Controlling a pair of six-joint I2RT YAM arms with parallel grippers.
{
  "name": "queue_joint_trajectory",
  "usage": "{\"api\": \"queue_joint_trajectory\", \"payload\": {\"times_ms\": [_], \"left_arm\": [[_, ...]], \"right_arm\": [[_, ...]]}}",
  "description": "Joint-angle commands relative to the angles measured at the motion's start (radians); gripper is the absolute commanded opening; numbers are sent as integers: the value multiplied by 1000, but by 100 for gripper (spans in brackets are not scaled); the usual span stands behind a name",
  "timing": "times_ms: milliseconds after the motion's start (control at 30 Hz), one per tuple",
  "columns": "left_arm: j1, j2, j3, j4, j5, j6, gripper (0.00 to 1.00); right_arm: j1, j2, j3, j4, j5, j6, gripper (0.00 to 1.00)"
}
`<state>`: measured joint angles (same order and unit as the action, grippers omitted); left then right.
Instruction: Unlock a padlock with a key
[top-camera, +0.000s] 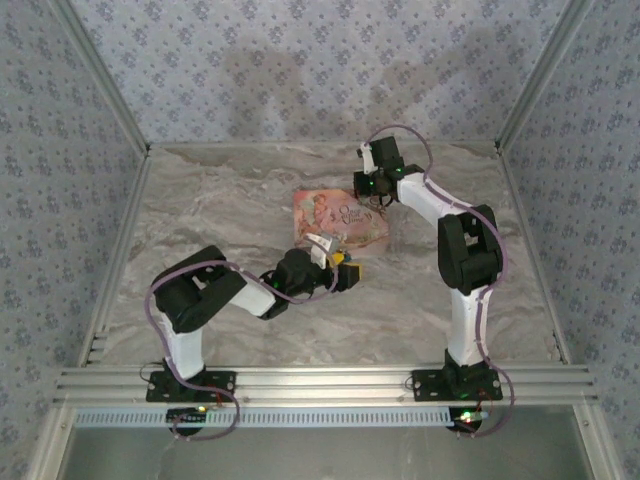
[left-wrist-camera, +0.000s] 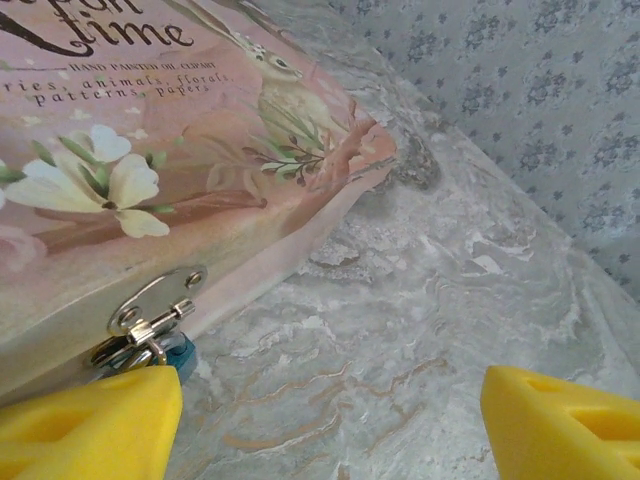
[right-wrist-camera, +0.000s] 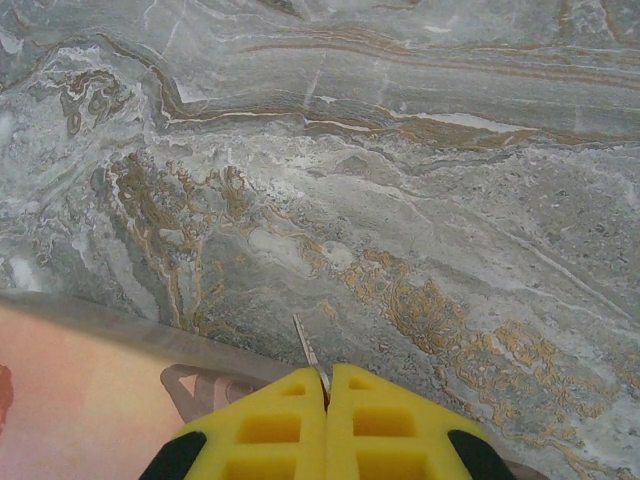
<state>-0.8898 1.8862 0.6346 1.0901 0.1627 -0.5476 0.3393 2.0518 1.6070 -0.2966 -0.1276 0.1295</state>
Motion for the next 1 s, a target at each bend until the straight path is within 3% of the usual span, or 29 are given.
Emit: {"api": "queue_joint_trajectory", "payload": {"times_ms": [0,133,333,500,733,967], "left_arm": [[6,26,7,83,35,-34,79],[2,16,18,-12,-33,-17,82],[-23,2,-23,-4,-172,-3,85],[-42,-25,-49,-20,-220,20,88],[-105,-22,8,-108,-395,201,92],[-109,62,92,-105,-364,217,92]], "right_arm": [[8,-8,-11,-12,-11,-17,0],[10,-14,-15,-12,-6,-25,0],[6,-16,-12,-11,9,-30,0],[4,-9,18,-25,33,-35,0],[21,14,33,-36,34,-33,0],[32,30,22,-35,31,-33,0]]}}
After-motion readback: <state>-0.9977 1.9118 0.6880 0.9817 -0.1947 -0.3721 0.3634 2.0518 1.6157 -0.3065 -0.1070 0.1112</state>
